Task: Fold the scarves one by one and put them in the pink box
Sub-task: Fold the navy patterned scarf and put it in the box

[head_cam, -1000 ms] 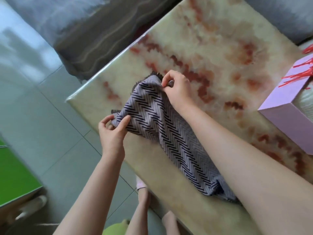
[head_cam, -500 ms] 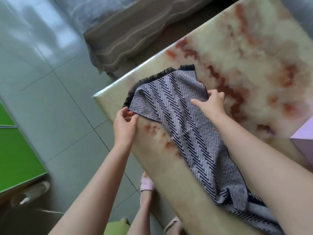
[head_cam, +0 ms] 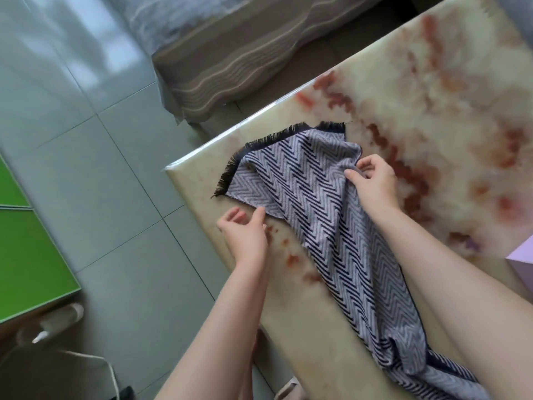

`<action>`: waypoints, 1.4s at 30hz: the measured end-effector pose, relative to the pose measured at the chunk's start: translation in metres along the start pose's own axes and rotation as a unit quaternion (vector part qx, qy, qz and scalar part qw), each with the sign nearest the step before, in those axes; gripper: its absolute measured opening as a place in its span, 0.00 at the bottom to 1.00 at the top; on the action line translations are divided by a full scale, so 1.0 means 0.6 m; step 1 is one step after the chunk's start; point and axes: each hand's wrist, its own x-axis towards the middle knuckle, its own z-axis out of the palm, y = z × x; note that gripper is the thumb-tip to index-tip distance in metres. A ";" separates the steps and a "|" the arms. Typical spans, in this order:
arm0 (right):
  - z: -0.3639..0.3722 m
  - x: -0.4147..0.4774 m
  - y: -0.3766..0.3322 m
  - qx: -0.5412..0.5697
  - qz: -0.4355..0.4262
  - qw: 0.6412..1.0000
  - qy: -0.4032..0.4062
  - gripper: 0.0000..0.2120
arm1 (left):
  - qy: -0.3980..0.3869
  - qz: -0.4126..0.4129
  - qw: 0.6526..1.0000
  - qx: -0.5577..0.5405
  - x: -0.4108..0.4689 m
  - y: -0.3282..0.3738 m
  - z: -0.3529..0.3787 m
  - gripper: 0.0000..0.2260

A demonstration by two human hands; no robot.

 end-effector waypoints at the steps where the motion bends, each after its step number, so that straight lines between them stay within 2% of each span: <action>1: 0.001 0.002 0.000 0.004 -0.003 1.000 -0.002 0.08 | -0.012 -0.038 0.999 -0.030 -0.005 -0.007 0.002 0.19; 4: 0.002 0.003 -0.004 0.021 -0.017 1.000 -0.010 0.07 | -0.027 -0.089 0.993 -0.074 -0.006 -0.015 0.015 0.21; 6: 0.001 0.004 -0.007 0.027 -0.025 0.999 -0.019 0.07 | -0.018 -0.072 0.997 -0.022 0.006 -0.019 0.022 0.16; 8: 0.000 0.003 -0.012 0.033 -0.033 0.998 -0.030 0.07 | -0.002 -0.045 0.998 0.034 0.015 -0.026 0.027 0.05; 9: 0.000 0.003 -0.015 0.038 -0.039 0.998 -0.035 0.07 | 0.004 -0.027 0.999 0.046 0.013 -0.027 0.028 0.03; 11: -0.003 0.005 -0.018 0.042 -0.048 0.997 -0.040 0.07 | 0.015 0.019 0.998 0.061 0.007 -0.027 0.027 0.05; 13: -0.008 0.012 -0.022 0.040 -0.058 0.997 -0.033 0.08 | 0.031 0.061 0.996 0.057 0.001 -0.023 0.023 0.02; 17: -0.024 0.040 -0.042 0.048 -0.063 0.997 0.012 0.08 | 0.079 0.140 0.987 0.029 0.026 -0.004 -0.020 0.02; 20: -0.021 0.056 -0.055 0.038 -0.055 0.998 0.009 0.12 | 0.100 0.166 0.979 0.060 0.056 0.015 -0.046 0.04; 23: 0.001 0.049 -0.048 -0.055 -0.016 0.995 -0.077 0.17 | 0.039 0.096 0.992 0.071 0.069 0.024 -0.051 0.10; 25: 0.006 0.044 -0.051 -0.034 0.034 0.994 -0.100 0.18 | -0.028 0.047 0.997 0.057 0.066 0.028 -0.046 0.14; 27: 0.003 0.055 -0.064 0.000 0.073 0.993 -0.094 0.17 | -0.043 0.045 0.997 0.050 0.062 0.036 -0.042 0.15; 28: 0.002 0.063 -0.071 0.004 0.088 0.992 -0.086 0.21 | -0.037 0.045 0.997 0.052 0.066 0.041 -0.038 0.16; 30: 0.005 0.078 -0.081 0.030 0.103 0.991 -0.077 0.24 | -0.021 0.074 0.995 0.057 0.076 0.048 -0.033 0.10; 31: 0.008 0.085 -0.085 0.066 0.106 0.990 -0.071 0.19 | -0.014 0.104 0.993 0.055 0.080 0.052 -0.029 0.05; 33: 0.016 0.100 -0.098 0.131 0.071 0.987 -0.060 0.09 | -0.007 0.171 0.984 0.049 0.082 0.063 -0.027 0.08; 37: 0.010 0.111 -0.150 0.153 -0.098 0.983 -0.014 0.17 | 0.007 0.289 0.957 0.026 0.076 0.078 -0.028 0.12; 40: 0.022 0.117 -0.151 0.115 -0.153 0.981 -0.026 0.18 | 0.013 0.276 0.960 0.040 0.089 0.071 -0.029 0.11; 42: 0.037 0.125 -0.133 0.049 -0.133 0.988 -0.059 0.23 | 0.009 0.200 0.979 0.048 0.103 0.063 -0.025 0.12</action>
